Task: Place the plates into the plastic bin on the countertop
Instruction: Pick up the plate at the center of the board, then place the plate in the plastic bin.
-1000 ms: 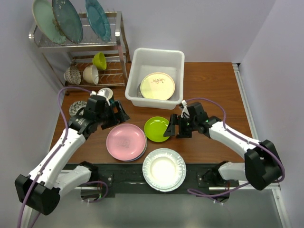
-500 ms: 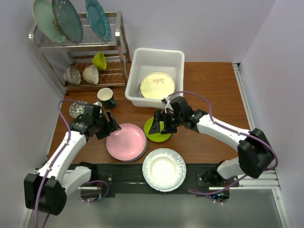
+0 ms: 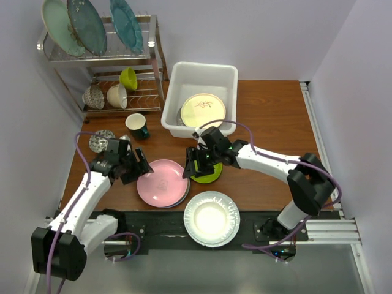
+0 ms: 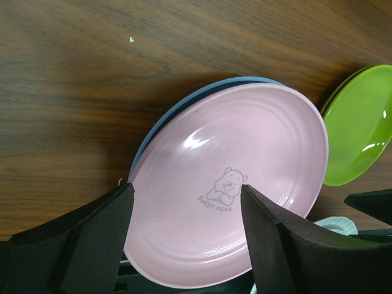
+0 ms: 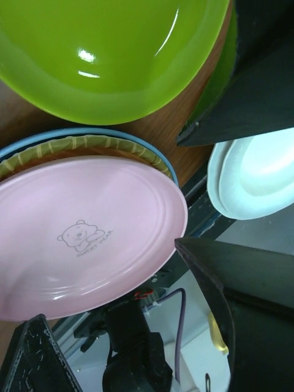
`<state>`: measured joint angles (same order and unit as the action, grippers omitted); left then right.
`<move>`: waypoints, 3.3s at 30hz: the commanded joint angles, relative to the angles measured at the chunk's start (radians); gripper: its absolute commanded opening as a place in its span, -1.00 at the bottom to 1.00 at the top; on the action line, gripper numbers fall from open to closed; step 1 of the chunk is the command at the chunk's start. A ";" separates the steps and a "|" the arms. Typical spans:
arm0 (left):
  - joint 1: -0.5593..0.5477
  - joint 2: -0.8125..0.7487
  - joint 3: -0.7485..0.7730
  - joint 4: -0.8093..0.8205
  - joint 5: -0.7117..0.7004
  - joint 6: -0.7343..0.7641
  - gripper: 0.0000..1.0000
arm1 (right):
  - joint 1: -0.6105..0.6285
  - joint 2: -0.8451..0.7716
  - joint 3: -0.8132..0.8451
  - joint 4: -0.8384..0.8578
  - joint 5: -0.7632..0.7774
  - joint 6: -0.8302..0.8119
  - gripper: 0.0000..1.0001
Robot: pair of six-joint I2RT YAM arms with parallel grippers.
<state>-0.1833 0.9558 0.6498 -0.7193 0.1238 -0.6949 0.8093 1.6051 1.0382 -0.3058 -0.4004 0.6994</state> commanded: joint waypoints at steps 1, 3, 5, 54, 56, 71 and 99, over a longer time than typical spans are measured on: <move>0.008 -0.011 0.037 -0.017 -0.016 0.035 0.50 | 0.033 0.048 0.080 -0.059 0.075 -0.004 0.22; 0.008 -0.009 0.040 -0.017 -0.012 0.037 0.50 | 0.044 0.068 0.097 -0.081 0.084 -0.014 0.19; 0.008 -0.014 0.040 -0.017 -0.010 0.037 0.50 | 0.048 0.091 0.100 -0.082 0.092 -0.015 0.15; 0.008 -0.074 0.025 -0.025 -0.012 0.031 0.52 | 0.085 0.065 0.223 -0.226 0.267 -0.051 -0.92; 0.008 -0.074 0.034 -0.029 -0.018 0.029 0.54 | 0.085 0.053 0.229 -0.239 0.276 -0.054 -0.93; 0.008 -0.172 0.099 -0.029 -0.084 -0.021 0.94 | 0.083 -0.033 0.302 -0.369 0.428 -0.113 -0.97; 0.008 -0.223 0.094 -0.005 -0.087 -0.023 1.00 | -0.119 -0.045 0.510 -0.457 0.417 -0.175 -0.97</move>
<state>-0.1833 0.7319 0.7574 -0.7597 0.0048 -0.7223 0.7540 1.5826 1.4902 -0.7799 0.0689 0.5369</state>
